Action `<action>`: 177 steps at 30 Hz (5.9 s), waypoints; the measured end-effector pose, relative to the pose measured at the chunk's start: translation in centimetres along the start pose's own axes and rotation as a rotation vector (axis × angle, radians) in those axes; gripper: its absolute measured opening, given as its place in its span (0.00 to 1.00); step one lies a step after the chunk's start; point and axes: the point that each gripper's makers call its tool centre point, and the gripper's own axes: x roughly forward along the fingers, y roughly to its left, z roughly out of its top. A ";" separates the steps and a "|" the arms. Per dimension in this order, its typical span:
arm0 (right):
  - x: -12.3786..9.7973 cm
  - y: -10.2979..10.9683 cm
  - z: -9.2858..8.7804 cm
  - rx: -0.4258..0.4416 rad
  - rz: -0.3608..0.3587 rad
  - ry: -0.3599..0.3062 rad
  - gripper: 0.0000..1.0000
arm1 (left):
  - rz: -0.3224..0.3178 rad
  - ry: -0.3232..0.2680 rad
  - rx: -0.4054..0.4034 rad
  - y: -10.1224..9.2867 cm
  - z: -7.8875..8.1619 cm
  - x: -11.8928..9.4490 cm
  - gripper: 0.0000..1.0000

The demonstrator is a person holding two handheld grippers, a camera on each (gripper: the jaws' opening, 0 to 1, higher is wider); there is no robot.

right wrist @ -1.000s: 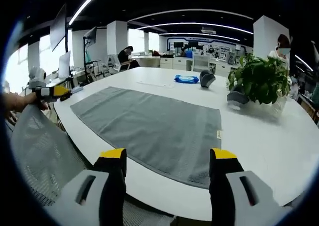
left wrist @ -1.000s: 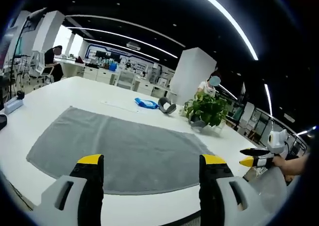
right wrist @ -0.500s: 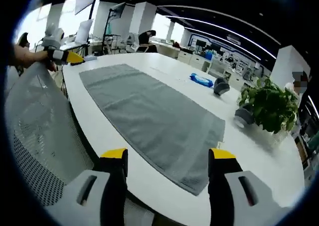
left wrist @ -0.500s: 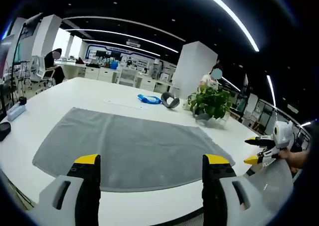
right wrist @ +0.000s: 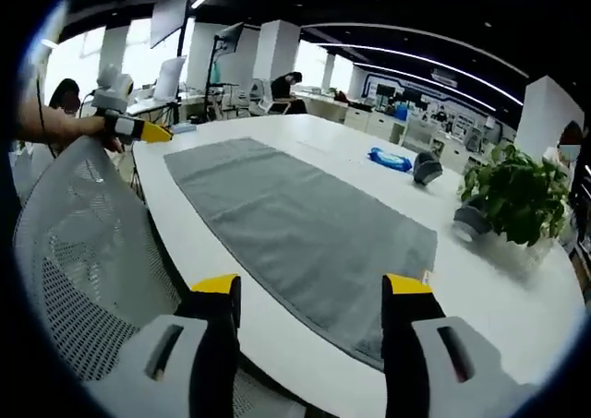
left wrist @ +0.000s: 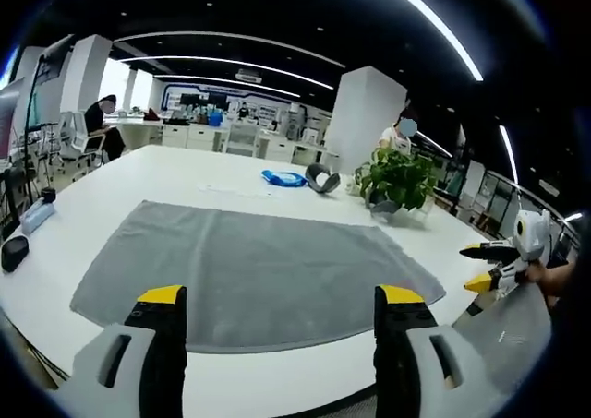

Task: Fold the towel on the table until its edges align and the towel forms a compact rectangular stack.

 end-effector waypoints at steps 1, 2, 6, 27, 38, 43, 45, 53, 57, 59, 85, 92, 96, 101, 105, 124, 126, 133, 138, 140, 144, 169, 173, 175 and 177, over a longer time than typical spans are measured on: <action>-0.2 -0.4 -0.3 0.034 -0.020 0.010 0.59 | 0.021 -0.053 0.025 0.3 1.1 -0.3 0.83; -0.4 -0.9 -0.6 0.043 -0.044 0.018 0.59 | 0.029 -0.058 0.028 0.4 1.2 -0.3 0.83; -0.9 -2.2 -0.5 0.124 -0.101 -0.020 0.52 | 0.047 -0.104 0.024 0.7 1.9 -0.9 0.82; 1.2 -9.9 -13.3 0.268 -0.011 0.427 0.14 | -0.084 -0.228 0.530 -4.1 14.0 2.4 0.73; 2.6 -9.2 -13.4 0.221 0.055 0.482 0.10 | -0.277 -0.225 0.803 -13.5 12.2 8.9 0.75; 2.6 -8.2 -13.4 0.302 0.101 0.461 0.00 | -0.393 -0.159 0.786 -16.8 8.4 11.1 0.72; 2.6 -8.0 -12.7 0.354 0.110 0.409 0.00 | -0.422 -0.142 0.781 -17.9 7.0 11.6 0.71; 2.7 -9.4 -11.3 0.659 0.077 0.246 0.22 | -0.509 -0.071 0.656 -20.7 2.2 11.8 0.70; 2.9 -9.9 -11.1 0.771 0.072 0.187 0.15 | -0.505 -0.025 0.610 -20.8 0.1 12.2 0.69; 2.9 -10.0 -12.0 0.752 0.065 0.216 0.10 | -0.504 -0.008 0.622 -20.8 -0.6 12.3 0.69; 3.6 -0.2 7.5 0.903 0.524 -0.080 0.00 | -0.634 -0.089 0.924 -27.4 -2.4 11.0 0.26; 4.4 1.5 8.3 1.011 0.563 -0.073 0.00 | -0.557 -0.128 0.994 -26.1 -1.2 11.1 0.17; 4.8 2.4 8.1 1.062 0.577 -0.057 0.00 | -0.537 -0.119 1.047 -25.3 -1.3 11.4 0.11; 4.9 1.8 8.5 1.111 0.586 -0.076 0.00 | -0.541 -0.177 1.079 -24.9 -0.5 11.3 0.03; 5.1 1.9 9.1 1.127 0.601 -0.079 0.00 | -0.538 -0.175 0.955 -24.3 0.4 11.4 0.02; 11.9 -13.3 -1.2 0.812 0.167 0.194 0.19 | -0.466 -0.074 0.786 -21.5 0.4 12.3 0.02; 13.6 -15.1 -2.4 0.810 0.100 0.226 0.20 | -0.475 -0.053 0.782 -21.4 -0.1 12.3 0.02; 18.0 -16.4 -4.5 0.693 0.038 0.338 0.20 | -0.519 0.034 0.808 -21.0 -1.9 11.5 0.02; 19.2 -15.6 -3.8 0.564 0.017 0.327 0.10 | -0.534 0.072 0.759 -21.3 -1.8 11.1 0.02; 19.8 -15.3 -3.7 0.488 0.016 0.370 0.04 | -0.550 0.088 0.782 -21.5 -1.9 11.0 0.02; 20.2 -15.8 -3.4 0.454 0.045 0.360 0.00 | -0.561 0.094 0.819 -22.2 -1.8 10.5 0.02; 7.4 -23.7 13.2 0.540 0.164 -0.090 0.00 | -0.940 -0.077 0.768 -38.1 5.7 3.9 0.02; 6.2 -25.2 14.8 0.535 0.156 -0.099 0.00 | -0.981 -0.104 0.804 -40.3 6.0 3.4 0.02; 5.6 -26.0 15.7 0.531 0.150 -0.105 0.00 | -0.986 -0.122 0.815 -41.2 6.4 3.4 0.02; 5.1 -26.6 16.9 0.519 0.143 -0.123 0.00 | -0.981 -0.156 0.831 -41.9 7.1 3.5 0.02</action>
